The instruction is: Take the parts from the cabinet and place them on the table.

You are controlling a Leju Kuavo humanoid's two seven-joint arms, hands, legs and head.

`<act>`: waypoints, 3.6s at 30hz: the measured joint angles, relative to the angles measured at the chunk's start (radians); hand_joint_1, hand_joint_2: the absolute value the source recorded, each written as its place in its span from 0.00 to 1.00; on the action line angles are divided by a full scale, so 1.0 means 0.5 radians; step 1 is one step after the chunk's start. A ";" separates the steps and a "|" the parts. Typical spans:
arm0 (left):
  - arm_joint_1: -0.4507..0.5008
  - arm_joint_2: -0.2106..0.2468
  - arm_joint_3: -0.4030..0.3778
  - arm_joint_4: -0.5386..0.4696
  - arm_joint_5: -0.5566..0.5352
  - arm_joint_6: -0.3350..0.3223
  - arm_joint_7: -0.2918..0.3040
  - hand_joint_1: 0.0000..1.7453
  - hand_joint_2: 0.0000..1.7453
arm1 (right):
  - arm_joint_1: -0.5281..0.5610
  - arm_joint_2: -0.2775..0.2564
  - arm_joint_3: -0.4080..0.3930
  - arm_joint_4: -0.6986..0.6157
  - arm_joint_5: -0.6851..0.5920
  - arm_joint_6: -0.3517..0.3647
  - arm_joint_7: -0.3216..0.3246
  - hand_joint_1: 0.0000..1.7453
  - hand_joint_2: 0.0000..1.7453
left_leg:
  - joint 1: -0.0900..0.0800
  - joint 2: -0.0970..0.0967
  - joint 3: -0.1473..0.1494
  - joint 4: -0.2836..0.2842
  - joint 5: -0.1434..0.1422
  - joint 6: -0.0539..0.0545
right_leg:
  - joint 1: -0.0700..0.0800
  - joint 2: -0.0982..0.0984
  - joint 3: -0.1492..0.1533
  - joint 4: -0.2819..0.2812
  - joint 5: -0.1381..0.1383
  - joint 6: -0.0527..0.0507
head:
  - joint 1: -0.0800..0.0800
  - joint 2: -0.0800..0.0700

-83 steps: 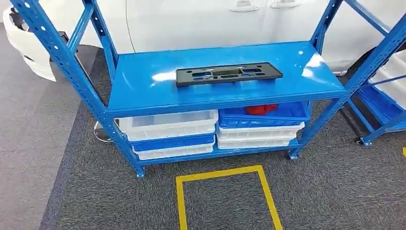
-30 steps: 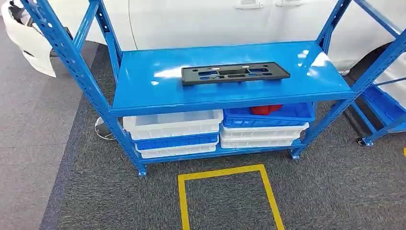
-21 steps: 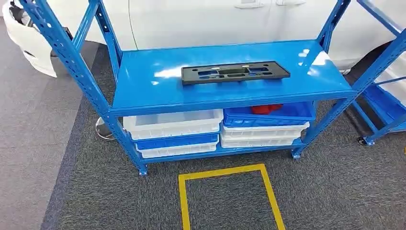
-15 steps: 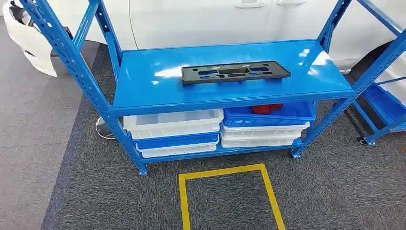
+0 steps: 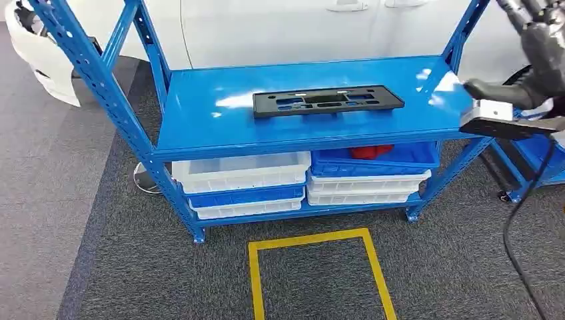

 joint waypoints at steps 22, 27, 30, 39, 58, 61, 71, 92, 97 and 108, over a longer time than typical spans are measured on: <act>-0.011 0.008 -0.071 0.000 0.008 0.005 -0.011 0.00 0.00 | -0.655 0.714 0.953 0.576 -0.003 -0.029 0.008 0.00 0.00 | 0.001 -0.006 -0.012 0.008 0.005 -0.007 | 0.002 -0.006 -0.008 0.000 0.005 -0.004 | 0.000 0.000; -0.011 0.022 -0.086 0.000 0.010 0.005 -0.011 0.00 0.00 | -0.686 0.714 1.034 0.623 -0.063 -0.023 0.031 0.00 0.00 | -0.012 -0.005 -0.018 0.015 0.002 0.004 | -0.006 -0.006 -0.011 -0.004 0.009 0.004 | 0.000 0.000; -0.010 0.025 -0.092 0.000 0.011 -0.001 -0.025 0.00 0.00 | -0.702 0.702 1.070 0.640 -0.066 -0.009 0.054 0.00 0.00 | 0.016 0.000 0.009 -0.035 0.025 0.029 | -0.007 -0.004 -0.008 0.012 -0.011 0.017 | 0.000 0.000; -0.011 0.027 -0.101 0.000 0.008 -0.009 -0.021 0.00 0.00 | -0.687 0.604 1.147 0.652 -0.066 0.059 0.107 0.00 0.00 | 0.035 -0.003 0.039 -0.021 -0.017 -0.005 | -0.042 -0.008 -0.200 0.094 0.174 0.057 | 0.000 0.000; -0.015 0.040 -0.114 0.000 0.022 -0.007 0.001 0.00 0.00 | -0.683 0.523 1.198 0.629 -0.099 0.111 0.117 0.00 0.00 | -0.009 0.006 -0.105 0.027 0.060 0.007 | 0.044 0.006 -0.147 0.043 0.086 -0.065 | -0.003 0.000; -0.016 0.041 -0.117 0.000 0.023 -0.006 0.001 0.00 0.00 | -0.686 0.512 1.197 0.619 -0.099 0.110 0.117 0.00 0.00 | 0.006 0.008 -0.078 -0.020 0.081 0.033 | 0.037 0.005 -0.154 0.080 0.044 -0.030 | -0.002 0.000; -0.022 0.041 -0.134 -0.001 0.028 0.000 0.001 0.00 0.00 | -0.713 0.495 1.217 0.616 -0.099 0.153 0.118 0.00 0.00 | -0.002 0.003 -0.085 0.014 0.053 0.003 | 0.011 -0.002 -0.174 0.045 0.107 0.003 | -0.002 0.000; -0.012 0.050 -0.137 0.000 0.052 0.005 -0.004 0.00 0.00 | -0.780 0.509 1.276 0.620 -0.160 0.163 0.111 0.00 0.00 | 0.009 0.005 -0.040 -0.044 0.060 0.036 | 0.020 -0.001 -0.120 0.135 0.013 -0.013 | -0.002 0.000; 0.000 0.050 -0.137 -0.001 0.053 0.001 -0.003 0.00 0.00 | -0.772 0.508 1.289 0.622 -0.161 0.165 0.111 0.00 0.00 | 0.005 0.004 0.024 -0.043 0.000 0.045 | 0.009 -0.001 -0.463 0.605 -0.096 0.010 | -0.002 0.000; -0.011 0.049 -0.143 -0.001 0.055 0.002 -0.002 0.00 0.00 | -0.822 0.500 1.302 0.623 -0.172 0.190 0.118 0.00 0.00 | 0.010 0.009 -0.014 0.306 -0.084 -0.052 | 0.020 -0.004 -0.146 -0.001 0.123 -0.111 | -0.003 0.000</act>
